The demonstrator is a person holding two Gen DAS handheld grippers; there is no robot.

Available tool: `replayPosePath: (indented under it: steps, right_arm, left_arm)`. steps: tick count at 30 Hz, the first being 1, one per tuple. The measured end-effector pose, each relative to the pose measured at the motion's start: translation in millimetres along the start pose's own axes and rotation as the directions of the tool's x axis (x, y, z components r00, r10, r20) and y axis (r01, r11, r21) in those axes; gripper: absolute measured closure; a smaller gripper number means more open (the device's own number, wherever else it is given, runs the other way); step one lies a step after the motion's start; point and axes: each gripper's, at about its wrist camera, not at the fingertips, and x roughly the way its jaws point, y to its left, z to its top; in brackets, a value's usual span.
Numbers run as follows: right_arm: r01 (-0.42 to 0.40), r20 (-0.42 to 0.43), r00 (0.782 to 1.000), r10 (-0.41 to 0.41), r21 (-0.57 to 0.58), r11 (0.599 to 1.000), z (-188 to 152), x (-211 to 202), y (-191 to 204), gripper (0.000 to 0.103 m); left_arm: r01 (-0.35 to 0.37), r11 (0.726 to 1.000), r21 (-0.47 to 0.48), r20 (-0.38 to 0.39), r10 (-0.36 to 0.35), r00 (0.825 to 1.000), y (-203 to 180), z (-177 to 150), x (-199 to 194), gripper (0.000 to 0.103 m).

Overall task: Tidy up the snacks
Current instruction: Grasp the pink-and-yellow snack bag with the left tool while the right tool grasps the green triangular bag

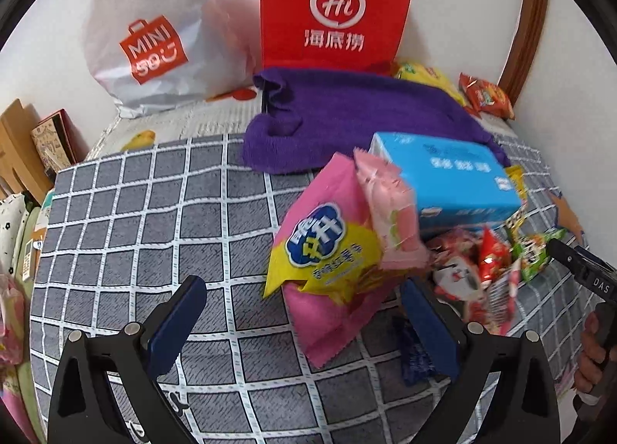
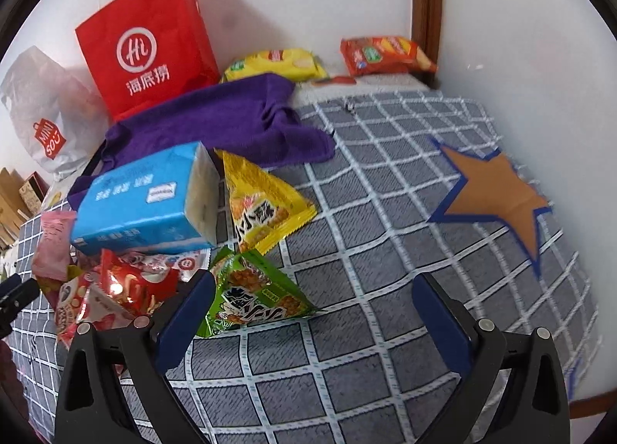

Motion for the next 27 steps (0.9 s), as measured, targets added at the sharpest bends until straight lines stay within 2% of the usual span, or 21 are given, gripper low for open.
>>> replayPosePath:
  steps: [7, 10, 13, 17, 19, 22, 27]
  right_arm:
    - [-0.036, -0.041, 0.999, 0.036, -0.008, 0.999, -4, 25, 6, 0.004]
    - [-0.044, -0.030, 0.999, 0.044, -0.007, 0.999, -4, 27, 8, 0.004]
    - [-0.045, -0.026, 0.999, 0.044, -0.019, 0.999, -3, 31, 11, 0.005]
    - [-0.037, -0.012, 0.999, 0.037, -0.029, 0.999, -2, 35, 15, 0.007]
    - [-0.050, -0.021, 0.999, 0.050, -0.016, 0.999, -1, 39, 15, 0.010]
    - [-0.077, -0.053, 0.996, 0.077, 0.003, 0.997, 0, 46, 14, 0.019]
    - [-0.084, -0.048, 0.995, 0.084, -0.002, 0.996, 2, 49, 16, 0.022]
  left_arm:
    - [0.004, 1.000, 0.015, -0.024, -0.004, 1.000, 2, -3, 19, 0.002]
    - [0.016, 1.000, 0.016, -0.034, -0.015, 0.999, 3, -4, 26, 0.003]
    - [0.025, 1.000, 0.019, -0.049, -0.024, 0.998, 3, -4, 32, 0.008]
    - [0.057, 0.998, 0.022, -0.070, -0.055, 0.996, 4, -3, 39, 0.024]
    - [0.062, 0.998, 0.023, -0.073, -0.060, 0.995, 5, -1, 41, 0.028]
    - [0.067, 0.997, 0.026, -0.075, -0.065, 0.995, 6, -1, 44, 0.034]
    - [0.074, 0.997, 0.038, -0.070, -0.071, 0.995, 5, 0, 46, 0.036]
